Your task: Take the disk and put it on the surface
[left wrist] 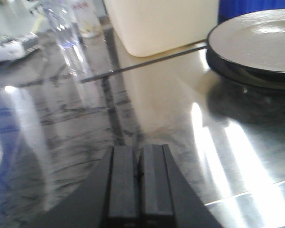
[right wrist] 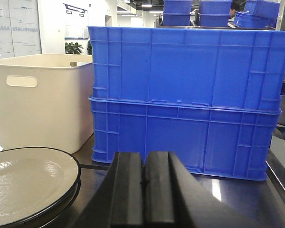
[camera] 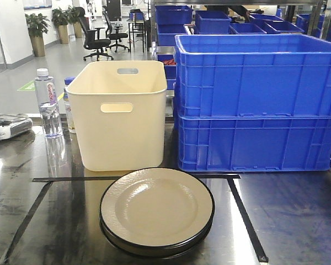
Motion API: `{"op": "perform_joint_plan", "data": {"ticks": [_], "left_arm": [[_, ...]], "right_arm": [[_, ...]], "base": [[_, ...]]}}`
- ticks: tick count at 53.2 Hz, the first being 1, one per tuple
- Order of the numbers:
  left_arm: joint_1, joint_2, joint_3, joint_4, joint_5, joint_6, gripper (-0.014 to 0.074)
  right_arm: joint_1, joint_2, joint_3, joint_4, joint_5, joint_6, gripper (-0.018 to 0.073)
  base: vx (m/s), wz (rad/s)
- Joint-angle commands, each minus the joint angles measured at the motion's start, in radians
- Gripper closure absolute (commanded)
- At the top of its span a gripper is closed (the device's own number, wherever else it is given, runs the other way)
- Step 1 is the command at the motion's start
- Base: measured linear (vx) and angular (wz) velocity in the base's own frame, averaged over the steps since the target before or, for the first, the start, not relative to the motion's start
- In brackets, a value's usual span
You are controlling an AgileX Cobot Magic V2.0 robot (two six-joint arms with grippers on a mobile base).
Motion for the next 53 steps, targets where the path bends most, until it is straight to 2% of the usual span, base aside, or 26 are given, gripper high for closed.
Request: {"op": "perform_joint_plan", "data": {"ticks": [1, 10, 13, 16, 23, 26, 53], "left_arm": [[-0.006, -0.074, 0.019, 0.081, -0.099, -0.110, 0.0598], [-0.006, -0.279, 0.191, 0.380, -0.197, -0.424, 0.0598], [-0.006, -0.355, 0.248, 0.460, -0.224, -0.519, 0.0598], [-0.006, -0.422, 0.308, 0.511, -0.231, -0.577, 0.0598], [-0.006, -0.418, 0.409, 0.530, -0.292, -0.623, 0.0598], [-0.006, -0.417, 0.402, 0.533, -0.253, -0.619, 0.0598], [-0.006, -0.416, 0.402, 0.529, -0.263, -0.620, 0.0598]], "right_arm": [[-0.002, 0.002, -0.030, -0.004, 0.014, -0.009, 0.0571], [-0.002, 0.002, -0.030, -0.004, 0.014, -0.009, 0.0571], [-0.002, 0.002, -0.030, -0.004, 0.014, -0.008, 0.0571], [-0.002, 0.002, -0.030, -0.004, 0.014, -0.008, 0.0571], [-0.002, 0.003, -0.030, -0.004, 0.014, -0.008, 0.0571], [-0.002, 0.004, -0.030, -0.004, 0.014, -0.008, 0.0569], [-0.002, 0.003, -0.030, -0.004, 0.014, -0.008, 0.0568]], "base": [[0.00, 0.00], [0.00, 0.00], [0.00, 0.00], [0.00, 0.00], [0.00, 0.00], [0.00, 0.00], [0.00, 0.00]]}}
